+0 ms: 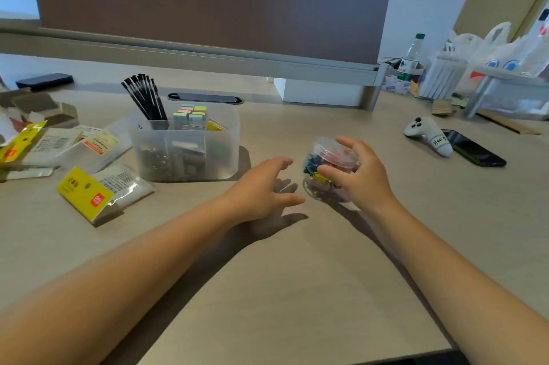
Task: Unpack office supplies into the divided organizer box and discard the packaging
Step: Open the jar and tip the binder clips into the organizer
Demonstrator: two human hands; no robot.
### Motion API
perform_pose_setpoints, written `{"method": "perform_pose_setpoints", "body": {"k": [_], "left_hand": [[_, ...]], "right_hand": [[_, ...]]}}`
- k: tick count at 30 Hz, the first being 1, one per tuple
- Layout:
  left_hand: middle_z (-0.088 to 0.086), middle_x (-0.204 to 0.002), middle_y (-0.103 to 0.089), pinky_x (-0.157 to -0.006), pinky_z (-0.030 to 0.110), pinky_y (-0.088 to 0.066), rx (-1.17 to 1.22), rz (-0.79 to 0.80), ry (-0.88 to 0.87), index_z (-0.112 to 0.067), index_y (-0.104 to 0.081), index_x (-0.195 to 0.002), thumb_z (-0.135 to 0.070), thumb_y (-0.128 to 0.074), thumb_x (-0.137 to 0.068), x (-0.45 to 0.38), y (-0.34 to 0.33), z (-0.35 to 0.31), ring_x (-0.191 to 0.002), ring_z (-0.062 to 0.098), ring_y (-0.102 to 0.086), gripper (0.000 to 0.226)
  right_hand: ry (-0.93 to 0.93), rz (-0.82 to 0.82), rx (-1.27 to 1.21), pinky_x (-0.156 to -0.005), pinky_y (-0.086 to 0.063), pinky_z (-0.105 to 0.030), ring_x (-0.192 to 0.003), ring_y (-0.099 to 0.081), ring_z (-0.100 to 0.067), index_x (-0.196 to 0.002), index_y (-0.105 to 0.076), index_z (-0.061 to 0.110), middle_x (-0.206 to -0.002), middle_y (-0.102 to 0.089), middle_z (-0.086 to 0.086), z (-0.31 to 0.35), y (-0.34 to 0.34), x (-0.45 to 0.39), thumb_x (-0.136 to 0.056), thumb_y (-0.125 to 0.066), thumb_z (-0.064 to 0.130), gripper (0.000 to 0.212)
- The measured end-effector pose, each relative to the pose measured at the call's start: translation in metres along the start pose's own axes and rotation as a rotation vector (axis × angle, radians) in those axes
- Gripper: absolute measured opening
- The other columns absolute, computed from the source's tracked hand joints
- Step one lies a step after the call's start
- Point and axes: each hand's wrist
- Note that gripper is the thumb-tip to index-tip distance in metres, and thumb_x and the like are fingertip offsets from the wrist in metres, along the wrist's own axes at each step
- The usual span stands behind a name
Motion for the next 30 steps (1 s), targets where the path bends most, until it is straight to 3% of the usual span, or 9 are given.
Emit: {"method": "perform_pose_setpoints", "body": {"k": [3, 8, 10, 12, 16, 22, 30], "left_hand": [[0.001, -0.141, -0.04, -0.103, 0.029, -0.034, 0.154, -0.035, 0.039, -0.019, -0.026, -0.137, -0.03, -0.067, -0.075, 0.011, 0.01, 0.004, -0.127, 0.014, -0.039, 0.075], [-0.008, -0.109, -0.047, -0.084, 0.016, -0.042, 0.296, -0.145, 0.068, -0.019, -0.031, -0.131, -0.027, -0.07, -0.072, 0.028, 0.026, 0.014, -0.099, 0.005, -0.047, 0.07], [-0.005, -0.106, -0.052, -0.079, 0.018, -0.048, 0.344, -0.166, 0.07, -0.019, -0.036, -0.124, -0.025, -0.071, -0.071, 0.033, 0.031, 0.02, -0.094, 0.008, -0.054, 0.064], [-0.003, -0.105, -0.053, -0.081, 0.024, -0.051, 0.373, -0.184, 0.069, -0.022, -0.038, -0.115, -0.023, -0.072, -0.07, 0.036, 0.036, 0.026, -0.094, 0.01, -0.056, 0.057], [-0.007, -0.099, -0.05, -0.084, 0.025, -0.05, 0.356, -0.188, 0.064, -0.018, -0.037, -0.118, -0.017, -0.072, -0.07, 0.044, 0.045, 0.035, -0.095, 0.01, -0.055, 0.059], [-0.016, -0.093, -0.05, -0.076, 0.018, -0.05, 0.371, -0.162, 0.075, -0.022, -0.035, -0.114, -0.021, -0.073, -0.068, 0.048, 0.047, 0.043, -0.09, 0.004, -0.055, 0.06], [-0.006, -0.098, -0.056, -0.08, 0.022, -0.051, 0.248, -0.21, 0.043, -0.015, -0.044, -0.113, -0.023, -0.078, -0.062, 0.048, 0.049, 0.051, -0.094, 0.012, -0.059, 0.062]], "right_hand": [[0.031, 0.102, -0.136, -0.086, -0.05, -0.028, -0.115, -0.046, -0.018, -0.129, -0.04, 0.021, -0.135, -0.043, -0.004, 0.023, -0.017, 0.008, -0.076, -0.068, 0.02, 0.06], [0.083, 0.191, -0.281, -0.073, -0.05, -0.015, -0.111, -0.048, -0.014, -0.129, -0.039, 0.017, -0.132, -0.045, -0.005, 0.05, -0.038, 0.015, -0.075, -0.067, 0.015, 0.061], [0.091, 0.228, -0.298, -0.072, -0.049, -0.015, -0.112, -0.048, -0.016, -0.13, -0.038, 0.017, -0.132, -0.045, -0.005, 0.058, -0.044, 0.015, -0.076, -0.067, 0.016, 0.062], [0.087, 0.275, -0.283, -0.071, -0.048, -0.014, -0.11, -0.046, -0.013, -0.132, -0.035, 0.018, -0.135, -0.042, -0.005, 0.063, -0.05, 0.013, -0.076, -0.066, 0.02, 0.063], [0.019, 0.34, -0.272, -0.072, -0.048, -0.016, -0.107, -0.045, -0.012, -0.132, -0.033, 0.015, -0.135, -0.042, -0.007, 0.071, -0.063, 0.011, -0.078, -0.062, 0.03, 0.063], [-0.06, 0.359, -0.279, -0.088, -0.052, -0.035, -0.111, -0.054, -0.024, -0.129, -0.038, 0.01, -0.129, -0.05, -0.011, 0.076, -0.075, 0.009, -0.077, -0.062, 0.037, 0.063], [-0.011, 0.383, -0.391, -0.078, -0.053, -0.027, -0.099, -0.057, -0.018, -0.11, -0.046, 0.016, -0.111, -0.055, -0.005, 0.071, -0.073, 0.014, -0.074, -0.066, 0.026, 0.042]]}}
Point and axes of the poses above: each hand's wrist, its own x-axis away from the middle knuckle, its own y-axis out of the back of the hand, z = x × y
